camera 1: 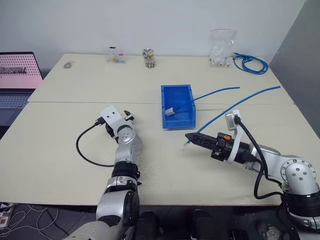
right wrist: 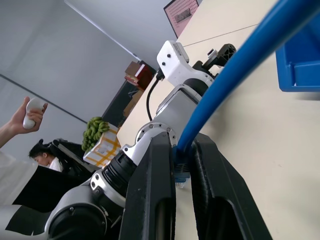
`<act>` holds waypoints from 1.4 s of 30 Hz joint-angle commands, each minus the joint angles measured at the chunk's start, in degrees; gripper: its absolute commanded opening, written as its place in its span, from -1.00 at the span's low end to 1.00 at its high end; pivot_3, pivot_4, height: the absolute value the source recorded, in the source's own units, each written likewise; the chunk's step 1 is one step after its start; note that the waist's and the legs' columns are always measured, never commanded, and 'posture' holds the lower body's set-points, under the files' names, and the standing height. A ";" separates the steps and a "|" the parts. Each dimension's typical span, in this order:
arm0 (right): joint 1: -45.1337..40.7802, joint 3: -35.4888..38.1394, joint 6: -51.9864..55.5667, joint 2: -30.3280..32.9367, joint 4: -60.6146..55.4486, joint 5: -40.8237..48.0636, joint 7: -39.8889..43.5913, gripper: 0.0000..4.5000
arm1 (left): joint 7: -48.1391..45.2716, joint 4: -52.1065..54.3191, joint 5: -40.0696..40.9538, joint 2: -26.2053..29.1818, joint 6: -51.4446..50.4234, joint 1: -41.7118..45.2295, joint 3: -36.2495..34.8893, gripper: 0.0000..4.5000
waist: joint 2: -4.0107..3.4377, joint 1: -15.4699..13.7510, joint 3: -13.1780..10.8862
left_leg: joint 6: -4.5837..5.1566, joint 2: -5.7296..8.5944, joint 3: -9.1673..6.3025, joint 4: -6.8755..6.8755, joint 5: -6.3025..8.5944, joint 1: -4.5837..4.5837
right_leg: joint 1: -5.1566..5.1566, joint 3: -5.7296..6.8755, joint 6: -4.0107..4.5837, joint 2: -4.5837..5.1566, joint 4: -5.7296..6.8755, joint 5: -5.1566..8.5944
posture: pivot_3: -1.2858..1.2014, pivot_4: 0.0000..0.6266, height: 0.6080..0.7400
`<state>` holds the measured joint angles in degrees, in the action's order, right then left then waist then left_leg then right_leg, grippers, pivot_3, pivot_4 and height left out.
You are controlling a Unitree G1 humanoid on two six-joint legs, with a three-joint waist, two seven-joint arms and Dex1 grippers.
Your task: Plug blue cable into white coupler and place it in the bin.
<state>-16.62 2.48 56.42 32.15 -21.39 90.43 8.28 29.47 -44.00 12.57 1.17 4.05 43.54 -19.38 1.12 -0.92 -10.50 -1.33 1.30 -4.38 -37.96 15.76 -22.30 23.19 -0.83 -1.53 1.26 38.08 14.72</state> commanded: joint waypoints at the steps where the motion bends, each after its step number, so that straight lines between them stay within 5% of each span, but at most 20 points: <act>1: 1.16 1.73 -1.39 -0.36 -3.61 2.73 -1.64 -0.94 | -0.05 -7.47 2.28 1.65 2.27 2.19 -3.79 0.92 | -0.01 0.32 0.00 | 0.00 -0.01 0.01 0.00 0.00 0.00 | 0.00 0.00 0.00 -0.01 0.00 0.00 | 0.03 -0.52 1.00; 18: 2.31 1.69 -2.43 -0.68 -4.46 3.30 -3.59 -0.94 | -2.08 -13.15 2.18 1.67 3.83 5.55 -4.73 -0.62 | -0.03 0.10 0.02 | 0.03 0.12 0.00 -0.01 -0.03 -0.02 | -0.02 0.03 -0.05 -0.05 0.00 -0.06 | 0.03 -0.52 1.00; 24: 2.26 1.57 -2.84 -1.28 -4.61 2.63 -3.84 -0.94 | -6.06 -2.79 1.01 3.80 -2.03 1.54 -1.96 -0.64 | -0.03 0.03 0.02 | 0.03 0.13 0.01 -0.01 -0.03 -0.03 | -0.02 0.02 -0.03 -0.04 -0.01 -0.08 | 0.03 -0.52 1.00; 28: 2.06 1.84 -3.21 -0.99 -5.30 2.34 -4.22 -0.94 | -25.18 24.98 -0.26 12.30 -16.56 -12.74 10.03 -0.64 | -0.02 0.94 0.01 | 0.02 0.10 0.01 0.03 -0.03 -0.05 | 0.01 -0.03 0.17 -0.04 -0.01 -0.20 | 0.03 -0.52 1.00; 33: -1.16 0.98 -1.61 2.86 -6.40 -2.51 0.50 -0.94 | -59.30 53.39 8.29 33.66 -27.96 -31.81 22.75 -0.64 | -0.15 2.79 -0.07 | -0.06 -0.08 0.09 0.16 -0.03 -0.08 | 0.22 -0.22 0.36 0.01 0.05 -0.11 | 0.03 -0.52 1.00; 37: -5.75 -4.73 -3.01 5.89 -5.32 -16.41 8.67 -0.94 | -80.84 53.48 9.08 39.23 -21.54 -33.42 30.92 -0.64 | -0.28 2.08 -0.08 | 0.00 -0.06 -0.10 0.12 -0.02 -0.07 | 0.10 -0.11 0.44 0.04 -0.07 -0.04 | 0.03 -0.52 1.00; 42: -10.93 -13.11 -8.90 6.20 -2.12 -33.88 18.59 -0.94 | -95.42 36.40 4.54 31.51 -7.67 -22.73 38.50 -0.64 | -0.27 1.15 -0.09 | 0.13 0.01 -0.05 0.05 -0.09 -0.10 | 0.07 0.00 0.22 -0.07 -0.10 0.00 | 0.03 -0.52 1.00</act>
<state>-25.95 -8.39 50.89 38.00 -23.25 62.84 22.30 -61.08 -1.96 18.98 34.72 -10.30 17.08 17.79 0.86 0.22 -10.59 -1.20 1.31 -4.43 -37.92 15.67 -22.44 23.28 -0.79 -1.33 1.12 37.97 14.70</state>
